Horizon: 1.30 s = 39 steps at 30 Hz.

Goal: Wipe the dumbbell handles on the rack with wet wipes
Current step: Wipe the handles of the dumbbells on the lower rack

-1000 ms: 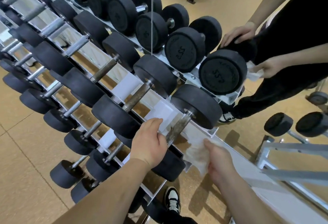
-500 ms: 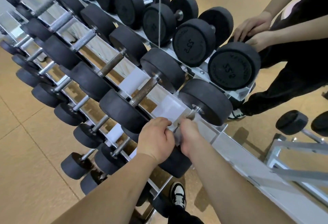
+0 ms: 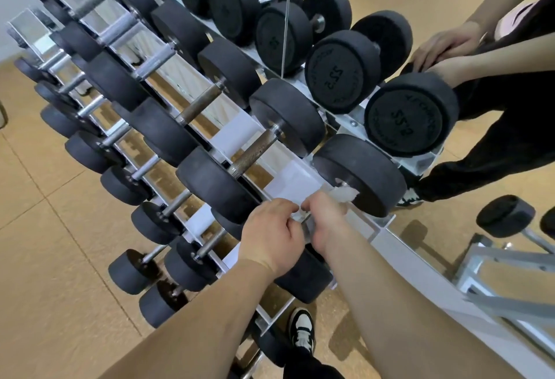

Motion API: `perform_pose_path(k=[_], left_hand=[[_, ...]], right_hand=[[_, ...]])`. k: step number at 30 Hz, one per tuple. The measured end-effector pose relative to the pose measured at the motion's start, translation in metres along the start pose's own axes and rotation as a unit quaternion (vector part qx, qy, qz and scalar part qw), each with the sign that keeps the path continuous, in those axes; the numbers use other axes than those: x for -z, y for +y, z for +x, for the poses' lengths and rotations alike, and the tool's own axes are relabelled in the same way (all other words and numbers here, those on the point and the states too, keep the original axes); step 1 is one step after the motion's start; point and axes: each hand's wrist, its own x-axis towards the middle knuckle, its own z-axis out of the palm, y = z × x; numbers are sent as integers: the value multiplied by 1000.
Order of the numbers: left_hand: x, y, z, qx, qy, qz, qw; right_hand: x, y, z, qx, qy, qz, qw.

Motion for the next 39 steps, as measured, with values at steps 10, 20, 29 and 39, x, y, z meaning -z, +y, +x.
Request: perform_pose_path(k=[10,20,29,39], left_hand=[[0,-1,-1,7,-4,-30,1000],[-1,1,-3,12,-6,-20,1000],[1,-3,1,0,-6,-17,1000],[0,-2,0,-7,-18,-7,1000]], right_hand=[[12,-30,16,37,25,-24,999],[10,-1,32,-78,-28,-16,996],[23,5,-11,5,-69,-127,990],[88,-8,-77,369,-24,-221,902]])
